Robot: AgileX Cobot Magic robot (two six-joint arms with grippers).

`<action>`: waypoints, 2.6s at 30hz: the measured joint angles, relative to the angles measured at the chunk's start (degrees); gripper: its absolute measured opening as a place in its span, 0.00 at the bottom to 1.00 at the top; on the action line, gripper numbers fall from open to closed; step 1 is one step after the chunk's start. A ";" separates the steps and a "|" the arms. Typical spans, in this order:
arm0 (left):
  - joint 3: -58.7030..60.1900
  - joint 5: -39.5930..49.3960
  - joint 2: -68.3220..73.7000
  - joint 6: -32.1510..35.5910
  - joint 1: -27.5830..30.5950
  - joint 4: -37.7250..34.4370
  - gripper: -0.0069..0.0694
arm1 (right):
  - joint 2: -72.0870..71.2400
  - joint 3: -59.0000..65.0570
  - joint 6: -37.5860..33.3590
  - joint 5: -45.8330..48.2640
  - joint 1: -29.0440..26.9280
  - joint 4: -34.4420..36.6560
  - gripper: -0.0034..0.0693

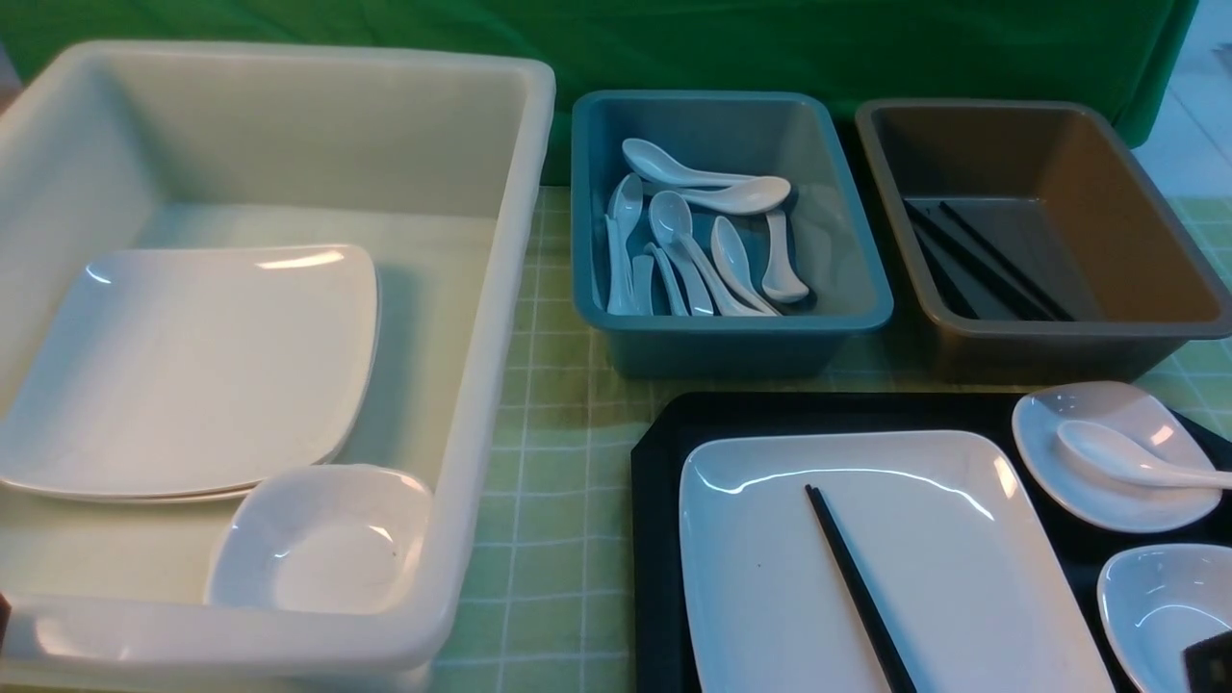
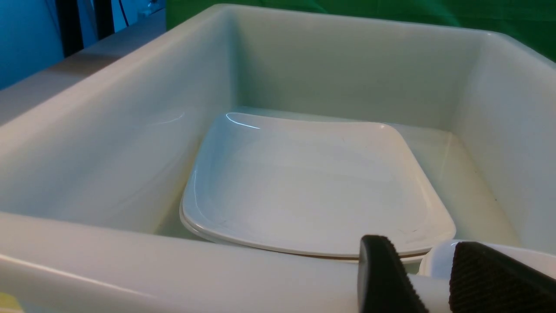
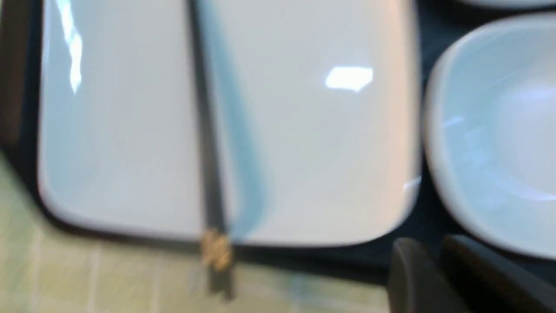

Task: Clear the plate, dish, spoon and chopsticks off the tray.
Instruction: Use the right arm to grab a pair of chopsticks from the plate, then use the right arm to put the chopsticks into the small storage box on the right

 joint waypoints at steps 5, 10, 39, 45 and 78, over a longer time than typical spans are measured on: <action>0.00 0.00 0.00 0.00 0.00 0.00 0.38 | 8.72 -1.38 1.02 0.36 8.40 -1.01 0.28; 0.00 0.00 0.00 -0.17 0.00 0.00 0.38 | 15.95 -5.78 15.47 -1.90 25.62 -12.52 0.41; 0.00 0.00 0.00 -0.05 0.00 0.00 0.38 | 41.13 -16.58 29.76 -3.42 39.41 -21.06 0.64; 0.00 0.00 0.00 -0.05 0.00 0.00 0.38 | 41.84 -16.58 31.42 -3.94 39.41 -21.40 0.62; 0.00 0.00 0.00 -0.14 0.00 0.00 0.38 | 13.84 -27.95 30.08 3.50 28.87 -30.34 0.20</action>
